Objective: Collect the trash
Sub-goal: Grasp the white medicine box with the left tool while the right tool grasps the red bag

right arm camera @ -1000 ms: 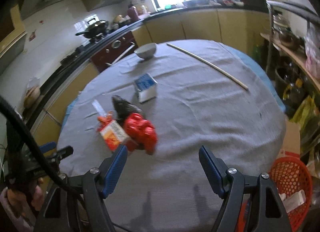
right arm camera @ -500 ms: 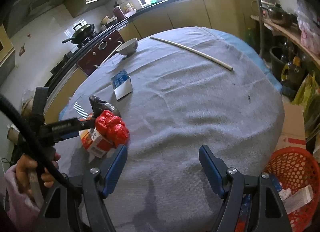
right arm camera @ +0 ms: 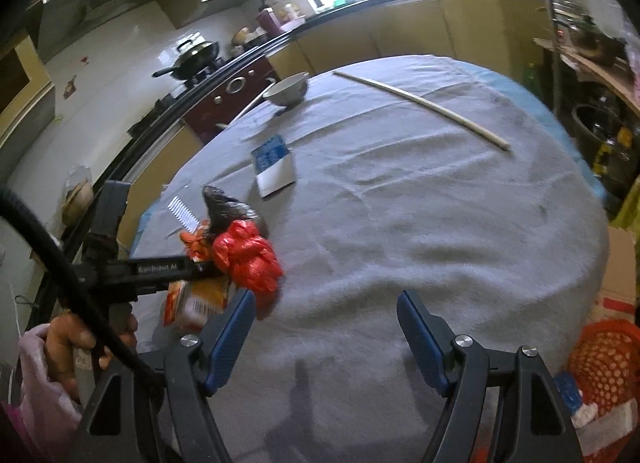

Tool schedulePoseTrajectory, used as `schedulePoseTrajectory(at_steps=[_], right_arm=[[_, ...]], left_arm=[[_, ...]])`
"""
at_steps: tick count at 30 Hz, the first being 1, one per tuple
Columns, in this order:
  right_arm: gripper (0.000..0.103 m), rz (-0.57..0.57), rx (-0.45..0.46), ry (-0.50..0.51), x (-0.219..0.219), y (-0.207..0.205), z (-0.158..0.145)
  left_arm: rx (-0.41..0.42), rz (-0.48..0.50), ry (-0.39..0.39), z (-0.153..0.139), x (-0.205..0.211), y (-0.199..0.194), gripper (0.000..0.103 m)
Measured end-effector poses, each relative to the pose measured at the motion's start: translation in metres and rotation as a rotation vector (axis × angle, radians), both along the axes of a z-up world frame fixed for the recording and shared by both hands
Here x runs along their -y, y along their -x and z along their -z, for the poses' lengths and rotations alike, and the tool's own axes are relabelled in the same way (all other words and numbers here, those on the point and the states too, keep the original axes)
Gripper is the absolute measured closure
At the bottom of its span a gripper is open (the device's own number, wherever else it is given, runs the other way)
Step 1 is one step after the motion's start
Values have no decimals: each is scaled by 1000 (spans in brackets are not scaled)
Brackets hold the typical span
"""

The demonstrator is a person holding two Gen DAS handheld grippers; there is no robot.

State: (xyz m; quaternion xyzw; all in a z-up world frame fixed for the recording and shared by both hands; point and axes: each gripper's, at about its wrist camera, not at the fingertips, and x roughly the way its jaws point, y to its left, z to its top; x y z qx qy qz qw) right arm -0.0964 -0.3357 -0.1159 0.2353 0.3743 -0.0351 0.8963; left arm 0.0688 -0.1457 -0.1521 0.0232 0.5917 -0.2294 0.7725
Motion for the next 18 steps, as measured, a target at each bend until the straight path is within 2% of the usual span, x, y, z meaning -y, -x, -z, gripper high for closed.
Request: schedulePoseTrajectory(at_steps=[4,10,11,14,18], right_arm=[[27,-107,3,13,-22,-34,1],[28,-201,-39,11,-46,-83,17],[30,-210,-52,12,-50,-92,22],[48,-217,-99,-3,-55,-112,37],[54,-196,-88,-13,-56,-115,38]], left_arm=[[29,51,-28,-5,-20,12,51],[81,116,-81,-12,-42,21,50],[87,131,-88,-12,-44,21,49],[79,154,-84,-14,-50,15,49],[80,164,-34,-21,-60,17,34]])
